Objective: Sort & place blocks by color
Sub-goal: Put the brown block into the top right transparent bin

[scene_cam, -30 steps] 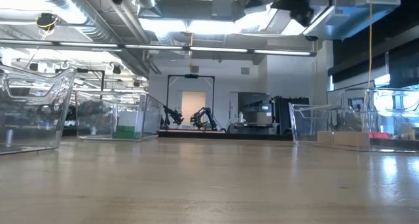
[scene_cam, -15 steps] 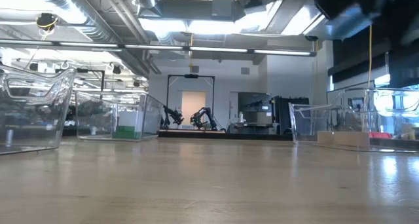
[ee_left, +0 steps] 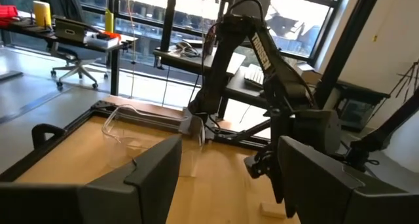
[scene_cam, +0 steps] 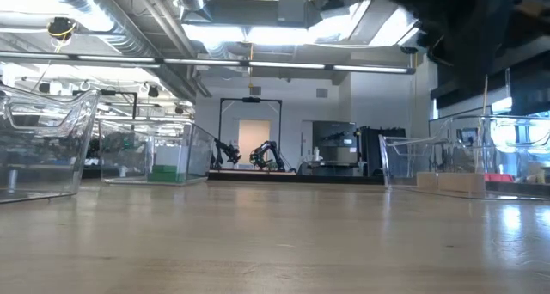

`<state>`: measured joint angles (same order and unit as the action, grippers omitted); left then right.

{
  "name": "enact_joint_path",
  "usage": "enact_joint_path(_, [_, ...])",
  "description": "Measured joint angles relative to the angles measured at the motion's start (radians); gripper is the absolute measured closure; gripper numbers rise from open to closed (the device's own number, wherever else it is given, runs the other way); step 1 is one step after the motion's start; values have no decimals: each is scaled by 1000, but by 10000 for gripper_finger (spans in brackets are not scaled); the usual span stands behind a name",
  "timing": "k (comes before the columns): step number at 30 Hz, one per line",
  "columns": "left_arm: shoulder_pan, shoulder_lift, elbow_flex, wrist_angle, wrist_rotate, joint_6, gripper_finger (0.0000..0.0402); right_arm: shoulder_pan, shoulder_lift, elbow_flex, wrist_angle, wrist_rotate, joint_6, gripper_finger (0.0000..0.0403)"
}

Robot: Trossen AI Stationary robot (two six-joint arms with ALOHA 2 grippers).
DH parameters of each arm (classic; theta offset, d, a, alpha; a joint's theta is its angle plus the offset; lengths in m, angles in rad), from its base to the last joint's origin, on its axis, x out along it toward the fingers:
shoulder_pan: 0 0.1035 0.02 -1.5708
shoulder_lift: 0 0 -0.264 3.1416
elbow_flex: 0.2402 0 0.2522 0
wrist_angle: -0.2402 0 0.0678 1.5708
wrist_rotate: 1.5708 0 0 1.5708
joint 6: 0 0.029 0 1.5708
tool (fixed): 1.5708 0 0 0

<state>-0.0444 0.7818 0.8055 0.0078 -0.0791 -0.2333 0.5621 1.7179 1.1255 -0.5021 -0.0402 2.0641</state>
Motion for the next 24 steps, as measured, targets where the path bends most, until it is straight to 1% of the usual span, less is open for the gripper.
enact_joint_path(3, [0,0,0,0,0,-1,156,0,31,1,36,5,4,130])
enact_joint_path(7, [0,0,0,0,-4,-3,156,0,63,1,14,-46,4,130])
enact_joint_path(11, [0,0,0,0,-4,-27,156,0,72,1,-23,-45,4,130])
enact_joint_path(13, [0,0,0,1,-8,-28,156,0,71,7,-64,-59,2,130])
enact_joint_path(19, [0,0,0,7,-12,-30,156,13,71,125,-336,-59,-1,130])
enact_joint_path(21, [0,0,0,9,-12,-30,156,16,72,128,-359,-59,0,130])
enact_joint_path(24, [0,0,0,8,-12,-55,156,23,73,112,-337,-57,25,130])
